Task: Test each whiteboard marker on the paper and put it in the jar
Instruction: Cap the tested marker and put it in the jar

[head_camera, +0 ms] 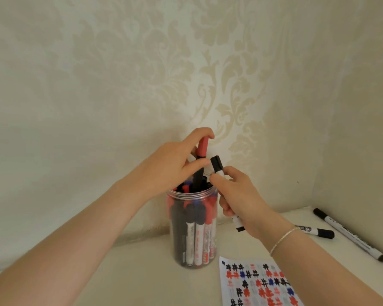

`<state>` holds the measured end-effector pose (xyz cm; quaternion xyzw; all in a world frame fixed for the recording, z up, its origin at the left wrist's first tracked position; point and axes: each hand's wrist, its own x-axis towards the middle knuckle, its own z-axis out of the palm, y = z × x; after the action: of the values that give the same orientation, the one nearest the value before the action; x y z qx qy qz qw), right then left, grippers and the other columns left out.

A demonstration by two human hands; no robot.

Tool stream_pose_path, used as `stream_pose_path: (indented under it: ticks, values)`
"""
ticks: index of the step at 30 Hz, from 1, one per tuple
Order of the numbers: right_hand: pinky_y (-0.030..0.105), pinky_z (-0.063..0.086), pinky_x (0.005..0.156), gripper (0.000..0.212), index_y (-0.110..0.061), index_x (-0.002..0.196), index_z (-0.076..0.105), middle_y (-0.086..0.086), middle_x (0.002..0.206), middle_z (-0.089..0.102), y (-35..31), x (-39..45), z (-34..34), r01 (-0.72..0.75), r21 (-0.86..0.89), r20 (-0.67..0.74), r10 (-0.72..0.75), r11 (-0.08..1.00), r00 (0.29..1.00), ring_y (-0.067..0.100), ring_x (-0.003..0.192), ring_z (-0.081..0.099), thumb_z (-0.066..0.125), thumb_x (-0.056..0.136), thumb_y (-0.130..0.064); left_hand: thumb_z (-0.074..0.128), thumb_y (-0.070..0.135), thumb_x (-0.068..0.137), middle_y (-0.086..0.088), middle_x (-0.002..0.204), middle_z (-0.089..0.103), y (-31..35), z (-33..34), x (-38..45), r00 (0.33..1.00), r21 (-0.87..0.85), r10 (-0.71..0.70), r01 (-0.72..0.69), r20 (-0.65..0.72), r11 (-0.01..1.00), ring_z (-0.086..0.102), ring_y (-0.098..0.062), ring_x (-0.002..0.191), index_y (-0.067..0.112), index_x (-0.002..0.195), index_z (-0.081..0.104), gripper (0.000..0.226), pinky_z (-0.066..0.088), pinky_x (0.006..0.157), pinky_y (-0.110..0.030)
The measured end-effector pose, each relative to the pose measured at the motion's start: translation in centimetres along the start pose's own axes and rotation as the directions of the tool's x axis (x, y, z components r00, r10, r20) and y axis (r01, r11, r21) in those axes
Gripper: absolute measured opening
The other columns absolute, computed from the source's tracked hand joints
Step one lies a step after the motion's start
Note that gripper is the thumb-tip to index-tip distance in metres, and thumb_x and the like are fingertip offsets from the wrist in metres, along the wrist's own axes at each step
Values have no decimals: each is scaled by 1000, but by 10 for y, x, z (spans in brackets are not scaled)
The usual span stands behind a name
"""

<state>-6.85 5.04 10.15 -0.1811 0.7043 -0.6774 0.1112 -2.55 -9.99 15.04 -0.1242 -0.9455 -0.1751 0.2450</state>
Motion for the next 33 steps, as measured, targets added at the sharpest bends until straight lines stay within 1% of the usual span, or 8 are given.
stream_pose_path:
  ticks: [7,10,13,17,20,27,30,33]
  values:
    - [19,28,36,16,-10,102,59,-11,42,43,2,1,0,6,-17,-11,-6,1000,1000,10,41,35,54,89,-18,54,23,96,10,93,64,-9,4,-6,988,-73,-146,149,50,986,63,-4,86,29,109,67,20,46,78,-18]
    - [20,27,36,14,-9,100,57,-12,39,42,4,1,0,5,5,-11,-5,1000,1000,8,38,33,54,90,-18,62,20,91,8,91,65,-6,-7,-2,973,-87,-207,216,101,973,67,-7,83,28,113,65,23,51,79,-21]
    - [19,27,35,8,-10,91,54,-11,40,42,6,0,2,8,43,-15,-8,999,1000,6,35,35,54,90,-18,73,17,82,2,78,71,-4,-12,2,945,-146,-282,306,168,941,70,-10,66,20,98,53,26,56,64,-25]
    - [16,30,32,7,-12,84,52,-4,51,45,8,-2,5,14,121,-44,-9,993,999,2,31,38,54,90,-13,81,23,70,6,66,66,0,-3,6,926,129,-293,268,240,955,63,-13,64,22,71,59,22,47,57,-24]
    - [15,31,32,6,-12,85,52,-1,55,46,9,-3,5,7,156,-32,-2,988,999,1,31,38,54,90,-12,76,24,75,5,68,70,4,5,9,929,143,-285,257,236,956,64,-11,64,21,77,75,4,48,58,-25]
    - [15,30,31,14,-14,78,49,0,57,47,11,-3,5,-11,177,-29,17,984,999,2,31,38,54,90,-13,57,10,84,6,81,74,11,-4,13,813,117,-301,281,498,953,65,-12,73,25,92,77,26,49,67,-29]
    - [17,32,33,10,-10,87,52,2,61,49,8,-5,0,-81,247,62,68,965,996,6,36,39,56,93,-17,51,3,85,13,78,66,16,-2,17,848,181,-327,275,417,944,60,-12,73,25,97,74,34,46,66,-24]
    - [23,34,42,23,-5,104,57,3,63,47,10,-6,-18,-196,354,123,162,914,979,12,46,40,50,96,-25,48,5,90,10,92,64,25,11,17,962,81,-258,251,88,965,55,-3,78,22,105,71,32,43,71,-17]
